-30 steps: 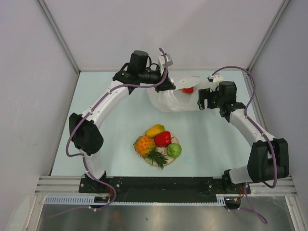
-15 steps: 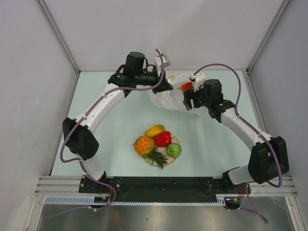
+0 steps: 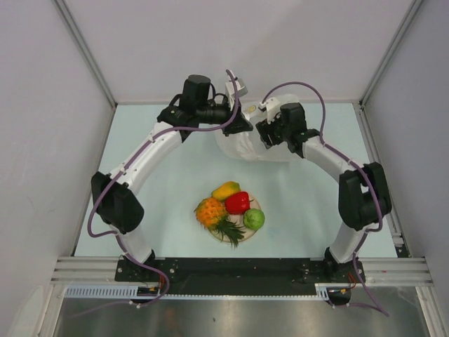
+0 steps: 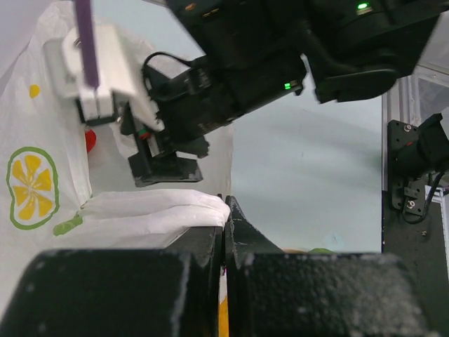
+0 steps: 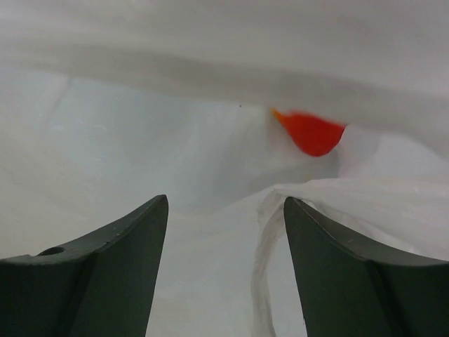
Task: Take the fake fruits out of the plastic bag
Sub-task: Adjust the plastic bag at the center of the board, then take out the fake fruit from the plastic bag, then place the fake fruit on the plate.
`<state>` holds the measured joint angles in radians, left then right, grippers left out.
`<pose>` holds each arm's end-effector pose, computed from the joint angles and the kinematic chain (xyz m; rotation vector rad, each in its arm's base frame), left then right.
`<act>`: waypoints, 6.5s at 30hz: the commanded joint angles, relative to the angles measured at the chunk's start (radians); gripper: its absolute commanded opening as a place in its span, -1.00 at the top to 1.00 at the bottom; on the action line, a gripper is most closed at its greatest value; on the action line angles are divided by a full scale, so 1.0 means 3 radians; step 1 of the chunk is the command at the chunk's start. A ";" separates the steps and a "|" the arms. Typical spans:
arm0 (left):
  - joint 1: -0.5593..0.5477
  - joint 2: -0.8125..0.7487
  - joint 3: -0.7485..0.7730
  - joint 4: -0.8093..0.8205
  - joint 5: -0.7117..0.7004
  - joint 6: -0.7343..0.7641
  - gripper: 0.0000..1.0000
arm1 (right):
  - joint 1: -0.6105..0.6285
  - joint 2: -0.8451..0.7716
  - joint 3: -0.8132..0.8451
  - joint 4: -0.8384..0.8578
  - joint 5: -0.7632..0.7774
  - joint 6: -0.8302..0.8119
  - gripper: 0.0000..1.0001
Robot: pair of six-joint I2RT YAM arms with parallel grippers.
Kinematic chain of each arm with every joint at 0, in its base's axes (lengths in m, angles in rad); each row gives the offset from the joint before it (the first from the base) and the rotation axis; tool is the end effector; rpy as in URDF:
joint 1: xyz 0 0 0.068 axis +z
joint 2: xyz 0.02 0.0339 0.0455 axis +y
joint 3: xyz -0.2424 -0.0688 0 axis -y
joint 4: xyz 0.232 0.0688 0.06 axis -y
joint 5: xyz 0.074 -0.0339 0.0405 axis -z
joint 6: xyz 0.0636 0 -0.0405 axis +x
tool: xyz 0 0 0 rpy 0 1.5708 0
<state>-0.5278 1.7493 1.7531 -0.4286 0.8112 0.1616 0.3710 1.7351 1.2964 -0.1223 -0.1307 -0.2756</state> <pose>0.3242 -0.2424 0.3644 1.1536 1.6332 -1.0400 0.3802 0.1568 0.2355 -0.7502 1.9964 0.1955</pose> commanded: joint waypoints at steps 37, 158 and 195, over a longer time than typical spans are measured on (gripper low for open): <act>-0.0041 -0.0242 -0.0030 0.0161 0.0190 -0.0032 0.99 | -0.0276 -0.1377 0.0224 -0.1536 -0.0557 -0.1484 -0.08; 0.0675 -0.1274 -0.0591 0.0002 -0.2002 0.0555 -1.00 | 0.0849 -0.1197 0.0204 -0.2793 -0.1569 -0.1423 0.20; 0.1596 -0.3448 -0.2612 0.0805 -0.0679 0.0050 -0.99 | 0.2475 -0.0446 -0.0354 -0.2179 0.0466 -0.2635 0.13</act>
<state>-0.0582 0.7086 0.9855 -0.2535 0.5629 0.2138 1.0962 1.6009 1.1854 -0.7303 0.0006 -1.0668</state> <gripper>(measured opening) 0.996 0.572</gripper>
